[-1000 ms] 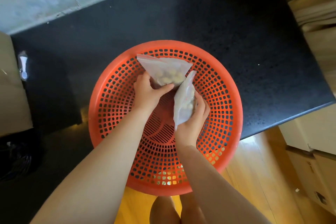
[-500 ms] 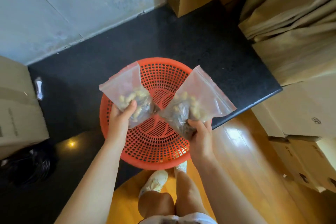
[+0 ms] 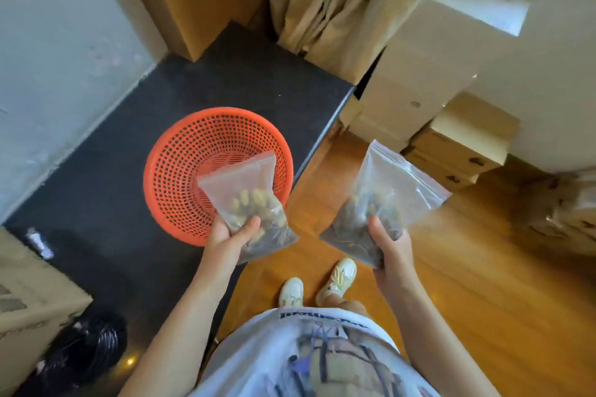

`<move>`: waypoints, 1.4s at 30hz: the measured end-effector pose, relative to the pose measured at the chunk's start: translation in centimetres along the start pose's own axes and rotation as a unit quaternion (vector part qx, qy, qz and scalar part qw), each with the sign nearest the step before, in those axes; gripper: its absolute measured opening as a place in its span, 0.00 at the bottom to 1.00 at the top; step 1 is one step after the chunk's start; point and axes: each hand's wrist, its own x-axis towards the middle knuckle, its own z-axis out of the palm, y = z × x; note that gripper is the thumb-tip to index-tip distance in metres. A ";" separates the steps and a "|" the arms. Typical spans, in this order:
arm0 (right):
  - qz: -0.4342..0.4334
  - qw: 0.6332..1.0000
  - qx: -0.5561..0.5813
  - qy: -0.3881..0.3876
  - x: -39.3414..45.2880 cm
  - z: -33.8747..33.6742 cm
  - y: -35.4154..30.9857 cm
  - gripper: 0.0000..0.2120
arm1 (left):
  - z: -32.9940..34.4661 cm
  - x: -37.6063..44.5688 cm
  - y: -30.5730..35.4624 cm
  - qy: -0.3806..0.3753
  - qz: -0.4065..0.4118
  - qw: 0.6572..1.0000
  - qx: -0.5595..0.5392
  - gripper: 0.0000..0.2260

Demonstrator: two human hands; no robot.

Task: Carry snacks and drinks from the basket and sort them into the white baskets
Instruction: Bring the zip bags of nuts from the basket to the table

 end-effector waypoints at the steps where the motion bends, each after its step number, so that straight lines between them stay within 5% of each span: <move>1: -0.012 1.000 -0.013 0.023 -1.5 -1.5 -0.2 0.14 | 1.1 -0.4 0.0 -0.030 -0.004 0.999 0.020 0.12; 5: -0.048 0.988 0.014 0.148 -7.8 -7.8 0.0 0.11 | 6.1 -1.7 -0.4 -0.154 -0.013 0.982 0.105 0.12; 11: -0.077 0.934 0.086 0.338 -19.5 -15.0 3.5 0.15 | 14.7 -5.6 -2.6 -0.342 -0.033 0.912 0.224 0.10; 17: -0.089 0.858 0.168 0.478 -30.5 -20.5 8.8 0.20 | 23.8 -14.2 -7.4 -0.473 -0.064 0.833 0.281 0.22; 21: -0.109 0.820 0.207 0.523 -36.8 -24.6 11.5 0.12 | 28.4 -22.5 -12.0 -0.524 -0.081 0.794 0.296 0.18; 26: -0.145 0.763 0.265 0.571 -44.7 -30.2 15.2 0.18 | 32.2 -32.9 -18.5 -0.567 -0.099 0.752 0.322 0.18; 34: -0.154 0.684 0.327 0.634 -55.5 -37.2 19.6 0.13 | 37.2 -44.4 -25.0 -0.610 -0.100 0.690 0.377 0.18; 42: -0.156 0.581 0.367 0.709 -63.7 -42.7 23.5 0.17 | 44.9 -53.6 -32.3 -0.680 -0.098 0.581 0.437 0.18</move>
